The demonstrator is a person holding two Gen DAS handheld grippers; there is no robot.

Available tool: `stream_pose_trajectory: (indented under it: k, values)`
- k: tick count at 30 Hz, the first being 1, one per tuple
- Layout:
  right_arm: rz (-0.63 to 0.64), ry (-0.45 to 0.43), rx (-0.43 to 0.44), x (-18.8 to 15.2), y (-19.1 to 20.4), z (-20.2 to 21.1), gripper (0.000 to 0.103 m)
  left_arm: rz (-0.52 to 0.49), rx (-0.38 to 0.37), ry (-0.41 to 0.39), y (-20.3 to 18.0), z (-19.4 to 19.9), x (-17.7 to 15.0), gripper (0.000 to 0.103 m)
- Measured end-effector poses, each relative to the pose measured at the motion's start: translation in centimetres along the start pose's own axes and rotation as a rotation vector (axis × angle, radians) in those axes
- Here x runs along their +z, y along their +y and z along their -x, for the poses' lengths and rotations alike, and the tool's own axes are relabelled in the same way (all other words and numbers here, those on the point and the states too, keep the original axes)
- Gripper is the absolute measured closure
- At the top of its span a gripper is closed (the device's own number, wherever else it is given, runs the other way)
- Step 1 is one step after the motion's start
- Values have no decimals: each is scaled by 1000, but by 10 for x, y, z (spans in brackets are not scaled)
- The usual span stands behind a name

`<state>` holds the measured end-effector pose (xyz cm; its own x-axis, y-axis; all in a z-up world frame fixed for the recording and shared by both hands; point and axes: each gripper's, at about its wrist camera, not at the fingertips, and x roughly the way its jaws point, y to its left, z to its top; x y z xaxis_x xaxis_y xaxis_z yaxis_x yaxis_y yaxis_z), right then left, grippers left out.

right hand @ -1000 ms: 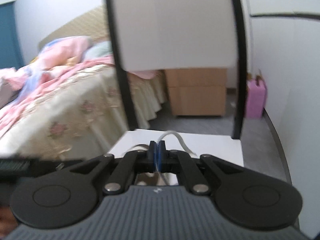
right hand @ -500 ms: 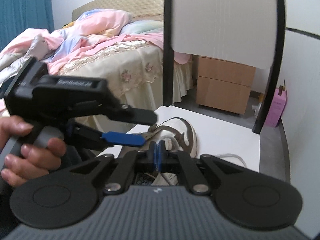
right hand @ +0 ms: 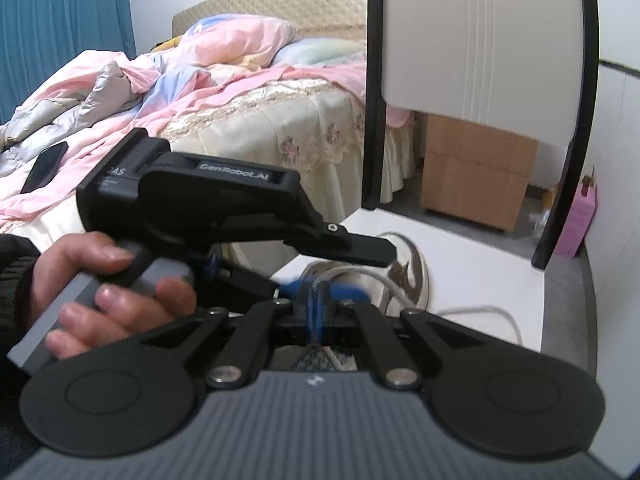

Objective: Lace up shoes with both hands
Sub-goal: 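Lift the grey lace with the right tool while the left tool releases the shoe, then grasp the lace tip with the left tool while the right tool opens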

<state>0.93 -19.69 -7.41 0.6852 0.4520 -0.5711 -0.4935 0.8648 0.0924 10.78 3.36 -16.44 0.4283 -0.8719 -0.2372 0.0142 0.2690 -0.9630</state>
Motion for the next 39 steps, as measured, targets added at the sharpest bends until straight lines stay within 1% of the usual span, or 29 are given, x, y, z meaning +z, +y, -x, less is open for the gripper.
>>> stream_pose_trajectory:
  k: [2,5,8,12,15,17,21,25,31,34,37,39]
  values:
    - [1,10,5,-2,0,4,100,3,-9,-23,0,2,1,92]
    - [7,35,-8,-5,-2,6,100,6,-12,-68,-2,8,2,100]
    - [-8,47,-16,-8,-7,11,100,20,-42,-91,-3,11,4,101]
    - [-20,56,-24,-11,-9,13,100,16,-48,-99,-7,10,3,101]
    - [-8,71,-26,-15,-9,11,100,20,-53,-97,-8,10,4,101]
    - [10,71,-21,-17,-6,13,101,20,-56,-108,-8,10,5,101]
    - [46,70,-21,-18,-2,15,101,19,-93,-140,-10,16,7,101]
    - [70,94,-32,-20,-4,14,101,19,-105,-164,-11,20,8,101]
    - [66,131,-39,-25,-10,10,101,-6,-123,-198,-16,28,9,101]
    - [35,146,-27,-27,-14,9,99,-48,-113,-208,-21,30,8,101]
    - [-35,118,-14,-26,-22,14,98,-130,-75,-226,-31,33,5,101]
    - [-105,113,8,-25,-32,18,98,-186,-48,-230,-39,33,3,101]
